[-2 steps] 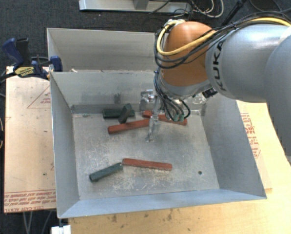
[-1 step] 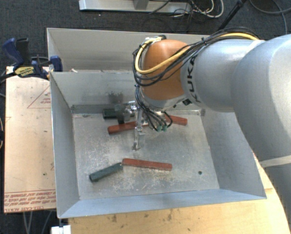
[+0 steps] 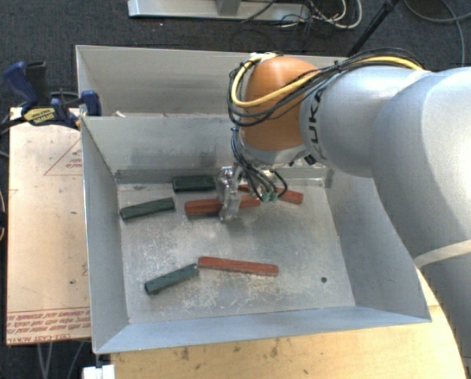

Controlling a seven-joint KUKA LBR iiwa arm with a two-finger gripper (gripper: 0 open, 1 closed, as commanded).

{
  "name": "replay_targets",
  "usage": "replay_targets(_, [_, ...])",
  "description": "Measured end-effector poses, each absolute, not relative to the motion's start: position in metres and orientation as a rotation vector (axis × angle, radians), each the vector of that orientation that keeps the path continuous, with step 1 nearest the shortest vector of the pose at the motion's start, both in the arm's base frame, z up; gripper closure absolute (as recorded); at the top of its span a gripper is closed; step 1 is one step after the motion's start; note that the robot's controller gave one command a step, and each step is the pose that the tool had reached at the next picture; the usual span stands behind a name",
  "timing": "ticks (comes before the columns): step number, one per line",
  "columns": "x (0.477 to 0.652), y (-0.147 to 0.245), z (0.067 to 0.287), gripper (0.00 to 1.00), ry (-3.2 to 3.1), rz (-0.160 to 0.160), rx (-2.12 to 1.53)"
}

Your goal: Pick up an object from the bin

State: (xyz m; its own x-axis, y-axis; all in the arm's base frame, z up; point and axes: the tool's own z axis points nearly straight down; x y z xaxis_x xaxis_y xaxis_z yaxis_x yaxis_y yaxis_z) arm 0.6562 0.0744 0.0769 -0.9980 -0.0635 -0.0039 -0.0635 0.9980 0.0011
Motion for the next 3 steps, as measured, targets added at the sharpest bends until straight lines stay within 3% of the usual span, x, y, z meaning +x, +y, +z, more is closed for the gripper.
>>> replay_targets(1, [0.656,0.074,0.077,1.0,3.136,0.002,-0.099])
replay_targets(2, [0.637,0.065,0.127,1.0,3.147,0.002,-0.073])
replay_targets(3, [0.656,0.078,0.219,1.0,3.138,0.002,-0.006])
